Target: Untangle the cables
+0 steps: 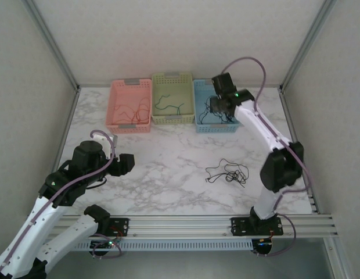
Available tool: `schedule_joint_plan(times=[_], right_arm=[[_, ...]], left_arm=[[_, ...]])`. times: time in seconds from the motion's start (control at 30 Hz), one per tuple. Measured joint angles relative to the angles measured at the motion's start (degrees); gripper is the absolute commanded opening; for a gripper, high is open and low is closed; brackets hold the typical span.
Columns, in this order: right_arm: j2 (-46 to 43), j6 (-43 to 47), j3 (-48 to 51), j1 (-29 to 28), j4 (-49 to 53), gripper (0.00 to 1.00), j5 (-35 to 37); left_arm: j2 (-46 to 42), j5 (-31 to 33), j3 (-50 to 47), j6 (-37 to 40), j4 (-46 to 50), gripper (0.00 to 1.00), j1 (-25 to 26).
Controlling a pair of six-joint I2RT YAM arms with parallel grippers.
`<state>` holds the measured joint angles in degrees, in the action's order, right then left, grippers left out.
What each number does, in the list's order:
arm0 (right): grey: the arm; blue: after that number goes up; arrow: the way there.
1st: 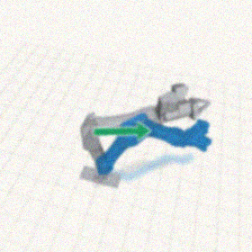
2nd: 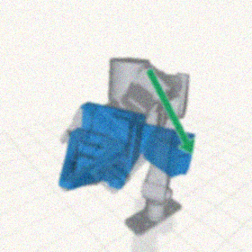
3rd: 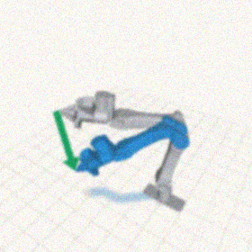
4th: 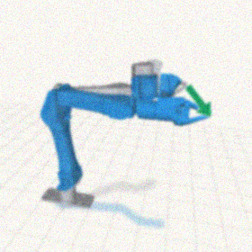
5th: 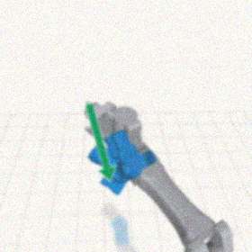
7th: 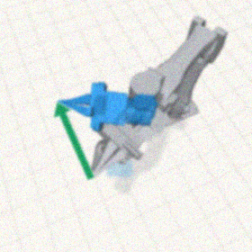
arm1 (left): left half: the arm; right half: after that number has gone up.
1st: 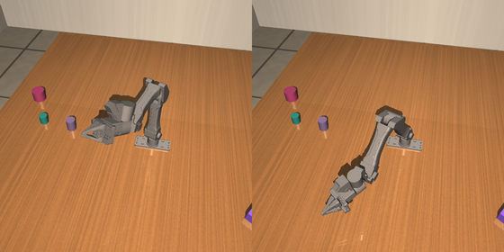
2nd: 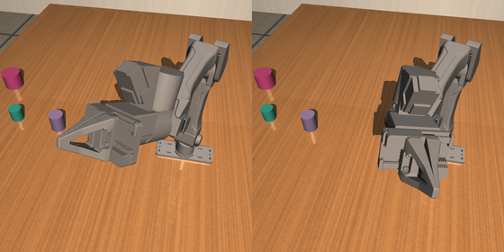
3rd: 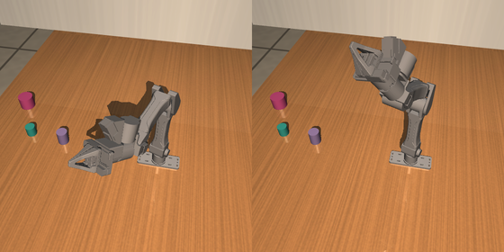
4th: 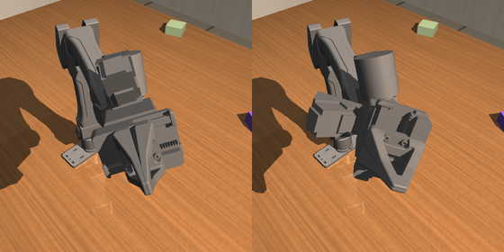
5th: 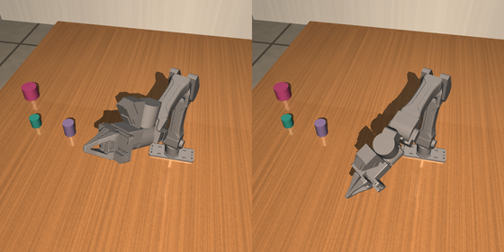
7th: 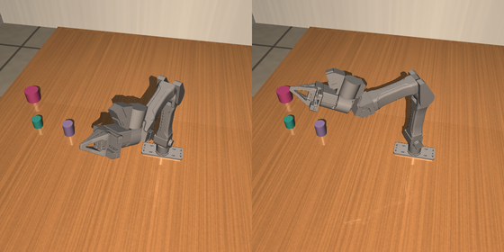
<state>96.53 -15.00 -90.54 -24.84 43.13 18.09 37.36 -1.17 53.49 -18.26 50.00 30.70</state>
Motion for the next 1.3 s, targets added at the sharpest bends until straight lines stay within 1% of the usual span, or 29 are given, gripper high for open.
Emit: schedule_joint_plan(times=[0.03,0.17,0.27,0.37,0.53,0.63,0.8,0.87,1.1,1.27,1.3], right_arm=[[-3.3,-0.9,4.2,0.0,-0.9,0.56,-0.5],[-17.1,-4.2,21.1,0.0,-3.1,0.54,-3.4],[-24.4,-6.9,30.9,0.0,-4.2,0.53,-6.1],[-28.1,-9.1,38.8,0.0,-4.8,0.51,-10.0],[-28.2,-12.6,44.5,-0.5,-4.9,0.46,-14.5],[-29.0,-14.6,46.4,-2.1,-5.0,0.47,-15.8],[-32.2,-18.3,49.5,-4.0,-3.5,0.49,-14.7],[-32.2,-19.5,50.3,-4.5,-2.9,0.48,-14.0],[-26.7,-21.1,50.4,-5.8,-2.7,0.44,-10.2],[-21.2,-21.2,50.4,-7.1,-3.9,0.39,-8.7],[-20.3,-21.1,50.4,-7.6,-4.2,0.36,-8.4]], left_arm=[[0.1,0.0,0.0,0.0,0.0,0.78,0.0],[0.9,-0.8,0.0,0.0,0.0,0.78,0.0],[1.7,-1.7,0.0,0.0,0.0,0.78,0.0],[2.6,-2.6,0.0,0.0,-0.1,0.78,0.0],[2.7,-3.0,-0.1,0.0,-0.3,0.78,0.0],[2.3,-3.0,-0.1,0.0,-0.4,0.78,0.0],[1.7,-3.0,-0.1,0.0,-0.4,0.78,0.0],[1.6,-3.0,-0.1,0.0,-0.4,0.78,0.0],[1.6,-3.0,-0.1,0.0,-0.4,0.78,-0.6],[1.6,-2.6,-0.1,0.0,-0.4,0.79,-1.4],[1.6,-2.6,-0.1,0.0,-0.4,0.79,-1.6]])
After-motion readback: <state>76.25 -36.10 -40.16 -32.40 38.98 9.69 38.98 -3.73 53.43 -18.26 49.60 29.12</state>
